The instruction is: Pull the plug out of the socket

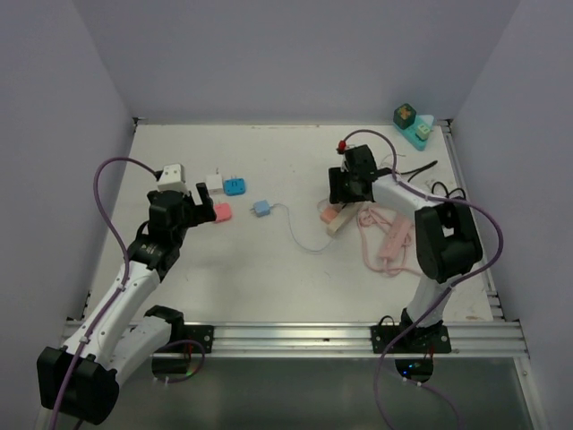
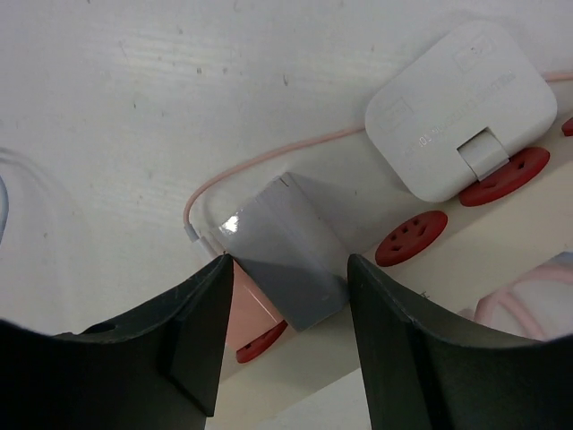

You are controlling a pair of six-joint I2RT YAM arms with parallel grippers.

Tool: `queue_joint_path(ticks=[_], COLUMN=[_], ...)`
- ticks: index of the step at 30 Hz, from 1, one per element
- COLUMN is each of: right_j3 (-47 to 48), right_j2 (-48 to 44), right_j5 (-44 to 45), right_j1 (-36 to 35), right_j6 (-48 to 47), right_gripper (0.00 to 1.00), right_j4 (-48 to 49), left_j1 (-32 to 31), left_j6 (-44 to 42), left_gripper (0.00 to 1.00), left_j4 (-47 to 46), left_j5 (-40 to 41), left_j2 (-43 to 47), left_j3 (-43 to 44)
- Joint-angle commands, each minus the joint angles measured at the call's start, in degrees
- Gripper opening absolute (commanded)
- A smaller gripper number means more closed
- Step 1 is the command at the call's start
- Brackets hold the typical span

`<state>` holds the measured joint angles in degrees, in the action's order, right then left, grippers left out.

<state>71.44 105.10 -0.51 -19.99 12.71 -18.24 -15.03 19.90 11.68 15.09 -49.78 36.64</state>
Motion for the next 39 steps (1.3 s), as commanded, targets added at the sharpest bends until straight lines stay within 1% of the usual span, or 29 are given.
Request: queue_joint_path(ticks=[1,2,5,8,9,11,15,18,22,26,30,34,37,38,39], right_j3=[-6.30,-7.79,-9.21,-8.43,-8.07,-7.11,-4.91,-2.80,-1.04,2.12,1.69,0.98,-0.07,-0.59,-0.86], right_j2=[-6.03,-9.87,-16.04,-19.04,-19.40,-19.41,-16.51,-12.39,-8.08,-4.38,-2.53,-1.13,-0.51,-0.51,-0.68], right_j5=[2.79,3.49,6.48,12.62,14.99,19.57,21.34,22.48,23.45,24.42,25.30,25.39,24.42,23.90,23.63], right_j1=[-0.14,-0.14,-0.05,-0.14,-0.05,-0.14,-0.05,-0.05,-0.14,-0.14,0.04,0.30,1.00,1.09,1.18], right_j6=[7.41,8.64,13.91,20.06,23.73,27.18,34.29,37.73,40.02,41.95,43.88,44.68,44.51,44.25,43.46], right_gripper=[0.57,0.57,0.59,0.60,0.60,0.60,0.60,0.59,0.57,0.55,0.53,0.49,0.43,0.30,0.24], right_j4=[-6.19,-5.93,-4.88,-6.27,-7.33,-9.17,-14.18,-17.00,-17.35,-19.98,-20.17,-20.17,-19.03,-18.24,-17.71], left_j1=[0.26,0.26,0.17,0.09,0.09,0.09,0.09,0.09,0.09,0.09,0.09,0.08,0.17,0.09,0.09], left_j6=[-0.39,-0.30,-0.30,-0.21,-0.13,-0.21,-0.12,-0.04,-0.04,-0.04,0.05,-0.04,-0.04,-0.12,-0.13], left_gripper=[0.95,0.95,0.96,0.96,0.96,0.96,0.96,0.96,0.96,0.96,0.96,0.96,0.96,0.96,0.96], left_j4=[-2.98,-3.07,-3.25,-3.51,-3.51,-3.60,-3.33,-3.25,-2.98,-2.54,-2.02,-2.10,-2.10,-2.10,-2.10], left_j5=[-0.85,-0.85,-0.94,-1.12,-1.03,-1.12,-1.20,-1.47,-1.47,-1.82,-2.08,-2.09,-2.26,-2.17,-2.26], left_j2=[1.00,1.00,0.91,1.09,1.17,1.09,0.91,0.74,0.47,-0.32,-0.67,-0.58,-0.58,-0.41,-0.41], left_j3=[-0.26,-0.43,-0.43,-0.52,-0.61,-0.70,-0.52,-0.52,-0.26,0.01,0.36,0.36,0.36,0.36,0.36])
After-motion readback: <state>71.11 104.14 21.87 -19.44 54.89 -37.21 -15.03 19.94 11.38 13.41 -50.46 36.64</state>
